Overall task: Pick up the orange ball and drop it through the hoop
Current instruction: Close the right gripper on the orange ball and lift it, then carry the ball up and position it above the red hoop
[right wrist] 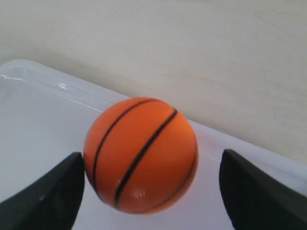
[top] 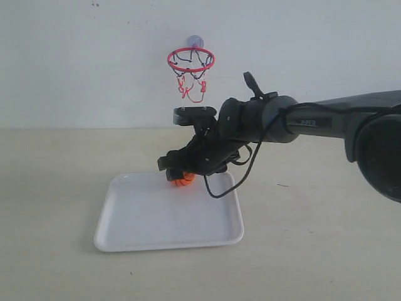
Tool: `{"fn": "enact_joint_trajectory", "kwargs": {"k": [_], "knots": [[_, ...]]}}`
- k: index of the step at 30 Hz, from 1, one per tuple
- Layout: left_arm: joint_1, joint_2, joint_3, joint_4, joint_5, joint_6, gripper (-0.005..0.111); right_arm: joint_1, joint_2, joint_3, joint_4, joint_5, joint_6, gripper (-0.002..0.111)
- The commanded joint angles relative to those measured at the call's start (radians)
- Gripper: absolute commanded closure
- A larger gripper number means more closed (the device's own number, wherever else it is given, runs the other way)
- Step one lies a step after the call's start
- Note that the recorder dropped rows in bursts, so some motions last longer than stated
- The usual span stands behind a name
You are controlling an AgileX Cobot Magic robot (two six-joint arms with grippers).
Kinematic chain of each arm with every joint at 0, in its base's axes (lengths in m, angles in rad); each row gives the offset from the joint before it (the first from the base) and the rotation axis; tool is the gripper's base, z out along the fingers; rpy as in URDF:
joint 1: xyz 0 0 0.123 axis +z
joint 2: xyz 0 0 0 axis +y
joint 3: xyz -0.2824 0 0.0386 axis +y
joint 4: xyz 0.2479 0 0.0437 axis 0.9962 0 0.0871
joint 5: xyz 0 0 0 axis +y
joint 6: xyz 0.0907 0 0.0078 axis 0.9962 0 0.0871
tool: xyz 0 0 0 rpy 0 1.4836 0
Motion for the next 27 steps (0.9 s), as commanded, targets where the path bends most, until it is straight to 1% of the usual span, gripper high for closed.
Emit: {"fn": "enact_joint_trajectory", "kwargs": {"k": [1, 4, 5, 6, 8, 10, 13, 14, 21, 27], "knots": [[-0.006, -0.003, 0.004, 0.001, -0.008, -0.003, 0.103, 0.001, 0.003, -0.007, -0.005, -0.012, -0.006, 0.037], [-0.006, -0.003, 0.004, 0.001, -0.008, -0.003, 0.103, 0.001, 0.003, -0.007, -0.005, -0.012, -0.006, 0.037], [-0.006, -0.003, 0.004, 0.001, -0.008, -0.003, 0.103, 0.001, 0.003, -0.007, -0.008, -0.012, -0.006, 0.038], [-0.006, -0.003, 0.004, 0.001, -0.008, -0.003, 0.103, 0.001, 0.003, -0.007, -0.012, -0.012, -0.006, 0.042], [-0.006, -0.003, 0.004, 0.001, -0.008, -0.003, 0.103, 0.001, 0.003, -0.007, -0.012, -0.012, -0.006, 0.055], [-0.006, -0.003, 0.004, 0.001, -0.008, -0.003, 0.103, 0.001, 0.003, -0.007, -0.012, -0.010, -0.006, 0.073], [-0.006, -0.003, 0.004, 0.001, -0.008, -0.003, 0.103, 0.001, 0.003, -0.007, -0.012, 0.000, -0.006, 0.104], [-0.006, -0.003, 0.004, 0.001, -0.008, -0.003, 0.103, 0.001, 0.001, -0.007, -0.012, 0.010, -0.006, 0.108], [-0.006, -0.003, 0.004, 0.001, -0.008, -0.003, 0.103, -0.008, -0.087, -0.007, -0.024, 0.072, -0.006, 0.108], [-0.006, -0.003, 0.004, 0.001, -0.008, -0.003, 0.103, -0.082, -0.172, -0.007, 0.014, 0.148, -0.042, 0.108]]}}
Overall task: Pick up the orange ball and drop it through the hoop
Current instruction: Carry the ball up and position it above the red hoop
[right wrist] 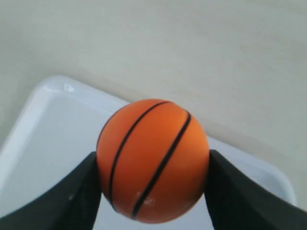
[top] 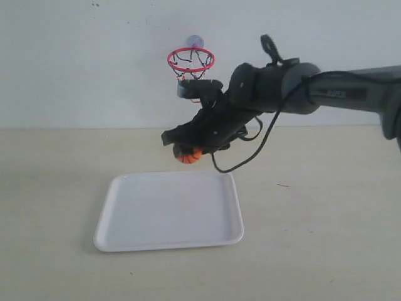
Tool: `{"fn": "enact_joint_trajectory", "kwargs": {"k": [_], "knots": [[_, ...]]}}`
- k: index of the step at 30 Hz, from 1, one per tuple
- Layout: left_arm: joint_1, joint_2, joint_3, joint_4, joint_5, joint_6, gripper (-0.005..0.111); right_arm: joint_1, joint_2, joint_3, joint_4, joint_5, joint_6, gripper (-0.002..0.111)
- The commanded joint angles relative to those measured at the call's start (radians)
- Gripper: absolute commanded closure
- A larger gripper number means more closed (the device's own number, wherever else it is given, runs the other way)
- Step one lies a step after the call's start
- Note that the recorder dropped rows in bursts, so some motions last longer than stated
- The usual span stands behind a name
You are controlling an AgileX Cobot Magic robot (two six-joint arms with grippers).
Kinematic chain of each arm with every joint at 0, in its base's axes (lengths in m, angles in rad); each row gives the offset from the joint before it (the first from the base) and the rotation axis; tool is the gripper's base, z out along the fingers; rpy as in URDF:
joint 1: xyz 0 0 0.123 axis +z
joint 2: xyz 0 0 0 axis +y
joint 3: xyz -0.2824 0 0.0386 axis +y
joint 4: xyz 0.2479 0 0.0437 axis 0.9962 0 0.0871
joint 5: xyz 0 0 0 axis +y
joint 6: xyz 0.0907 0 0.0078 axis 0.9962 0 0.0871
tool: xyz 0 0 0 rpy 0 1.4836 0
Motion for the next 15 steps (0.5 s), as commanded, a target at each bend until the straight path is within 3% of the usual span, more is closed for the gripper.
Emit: {"fn": "enact_joint_trajectory", "kwargs": {"k": [1, 6, 9, 15], "knots": [[-0.006, -0.003, 0.004, 0.001, -0.008, -0.003, 0.103, -0.078, -0.073, -0.007, 0.056, 0.061, -0.056, 0.108], [-0.006, -0.003, 0.004, 0.001, -0.008, -0.003, 0.103, -0.192, -0.109, -0.007, 0.391, 0.120, -0.280, 0.108], [-0.006, -0.003, 0.004, 0.001, -0.008, -0.003, 0.103, -0.283, -0.110, -0.007, 0.834, 0.165, -0.510, 0.108], [-0.006, -0.003, 0.004, 0.001, -0.008, -0.003, 0.103, -0.283, -0.110, -0.051, 1.134, 0.023, -0.721, 0.108]]}}
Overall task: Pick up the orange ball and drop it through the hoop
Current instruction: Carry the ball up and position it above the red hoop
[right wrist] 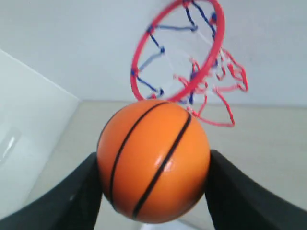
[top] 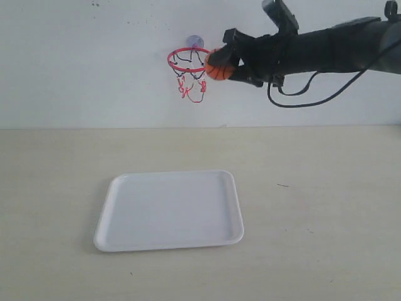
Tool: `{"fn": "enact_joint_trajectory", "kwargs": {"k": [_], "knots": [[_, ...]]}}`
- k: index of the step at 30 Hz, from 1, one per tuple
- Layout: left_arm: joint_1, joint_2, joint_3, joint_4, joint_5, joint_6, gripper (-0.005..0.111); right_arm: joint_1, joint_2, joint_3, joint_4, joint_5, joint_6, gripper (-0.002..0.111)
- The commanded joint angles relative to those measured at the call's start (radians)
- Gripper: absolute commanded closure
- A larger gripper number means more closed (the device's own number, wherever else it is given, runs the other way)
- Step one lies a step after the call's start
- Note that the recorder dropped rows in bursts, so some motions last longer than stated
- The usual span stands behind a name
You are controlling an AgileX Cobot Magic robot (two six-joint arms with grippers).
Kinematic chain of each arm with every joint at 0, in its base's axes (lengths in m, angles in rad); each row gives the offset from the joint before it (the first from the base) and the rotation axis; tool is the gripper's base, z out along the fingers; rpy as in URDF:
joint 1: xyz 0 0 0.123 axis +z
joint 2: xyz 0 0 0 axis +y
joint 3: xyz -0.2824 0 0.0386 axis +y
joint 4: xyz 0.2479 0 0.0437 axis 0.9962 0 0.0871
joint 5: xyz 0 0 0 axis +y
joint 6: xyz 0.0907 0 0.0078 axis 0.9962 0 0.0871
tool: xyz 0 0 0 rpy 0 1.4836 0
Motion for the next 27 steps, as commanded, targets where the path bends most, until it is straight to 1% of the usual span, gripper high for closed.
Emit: {"fn": "enact_joint_trajectory", "kwargs": {"k": [1, 3, 6, 9, 11, 17, 24, 26, 27], "knots": [[-0.006, -0.003, 0.004, 0.001, -0.008, -0.003, 0.103, 0.019, -0.009, -0.062, 0.141, -0.128, -0.104, 0.108], [-0.006, -0.003, 0.004, 0.001, -0.008, -0.003, 0.103, 0.019, 0.026, -0.134, 0.159, -0.130, -0.074, 0.108], [-0.006, -0.003, 0.004, 0.001, -0.008, -0.003, 0.103, 0.031, 0.117, -0.280, 0.208, -0.073, -0.009, 0.108], [-0.006, -0.003, 0.004, 0.001, -0.008, -0.003, 0.103, 0.067, 0.176, -0.375, 0.208, -0.106, 0.006, 0.108], [-0.006, -0.003, 0.004, 0.001, -0.008, -0.003, 0.103, 0.089, 0.195, -0.397, 0.208, -0.138, 0.006, 0.108], [-0.006, -0.003, 0.004, 0.001, -0.008, -0.003, 0.103, 0.108, 0.199, -0.402, 0.188, -0.198, -0.015, 0.108], [-0.006, -0.003, 0.004, 0.001, -0.008, -0.003, 0.103, 0.115, 0.199, -0.402, 0.181, -0.216, -0.028, 0.108], [-0.006, -0.003, 0.004, 0.001, -0.008, -0.003, 0.103, 0.115, 0.199, -0.402, 0.181, -0.216, -0.022, 0.107], [-0.006, -0.003, 0.004, 0.001, -0.008, -0.003, 0.103, 0.115, 0.199, -0.402, 0.181, -0.216, -0.022, 0.104]]}}
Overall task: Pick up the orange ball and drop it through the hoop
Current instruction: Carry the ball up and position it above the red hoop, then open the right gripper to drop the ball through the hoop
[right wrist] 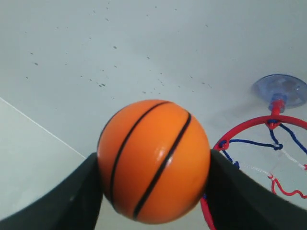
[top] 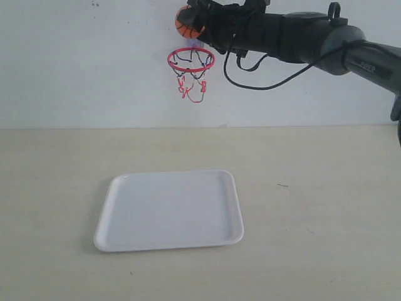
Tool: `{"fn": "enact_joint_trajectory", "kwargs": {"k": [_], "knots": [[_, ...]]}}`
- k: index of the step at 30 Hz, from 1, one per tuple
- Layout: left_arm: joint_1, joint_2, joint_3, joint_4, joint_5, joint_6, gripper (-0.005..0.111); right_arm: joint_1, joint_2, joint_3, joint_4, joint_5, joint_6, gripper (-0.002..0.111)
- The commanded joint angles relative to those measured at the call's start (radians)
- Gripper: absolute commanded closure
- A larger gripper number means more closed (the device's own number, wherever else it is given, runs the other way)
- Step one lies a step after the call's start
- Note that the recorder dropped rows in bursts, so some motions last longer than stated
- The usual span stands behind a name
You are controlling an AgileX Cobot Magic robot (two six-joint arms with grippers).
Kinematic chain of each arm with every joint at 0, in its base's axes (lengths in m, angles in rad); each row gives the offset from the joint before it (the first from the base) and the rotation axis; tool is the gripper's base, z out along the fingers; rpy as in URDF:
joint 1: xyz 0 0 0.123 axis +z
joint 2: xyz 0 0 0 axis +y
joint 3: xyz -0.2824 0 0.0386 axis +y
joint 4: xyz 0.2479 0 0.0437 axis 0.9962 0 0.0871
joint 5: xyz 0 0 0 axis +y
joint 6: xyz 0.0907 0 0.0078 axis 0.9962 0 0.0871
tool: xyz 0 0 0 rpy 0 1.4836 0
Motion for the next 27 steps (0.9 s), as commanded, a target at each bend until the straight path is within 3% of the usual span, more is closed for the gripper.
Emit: {"fn": "enact_joint_trajectory", "kwargs": {"k": [1, 7, 14, 21, 27], "knots": [[-0.006, -0.003, 0.004, 0.001, -0.008, -0.003, 0.103, 0.000, -0.002, -0.007, -0.003, -0.005, -0.002, 0.099], [-0.006, -0.003, 0.004, 0.001, -0.008, -0.003, 0.103, 0.000, 0.012, -0.007, -0.003, -0.003, 0.028, 0.055], [-0.006, -0.003, 0.004, 0.001, -0.008, -0.003, 0.103, 0.000, 0.017, -0.007, -0.005, -0.010, 0.042, 0.052], [-0.006, -0.003, 0.004, 0.001, -0.008, -0.003, 0.103, 0.000, 0.017, -0.007, -0.024, -0.017, 0.040, 0.026], [-0.006, -0.003, 0.004, 0.001, -0.008, -0.003, 0.103, 0.000, 0.017, -0.007, -0.024, -0.017, 0.040, 0.024]]}}
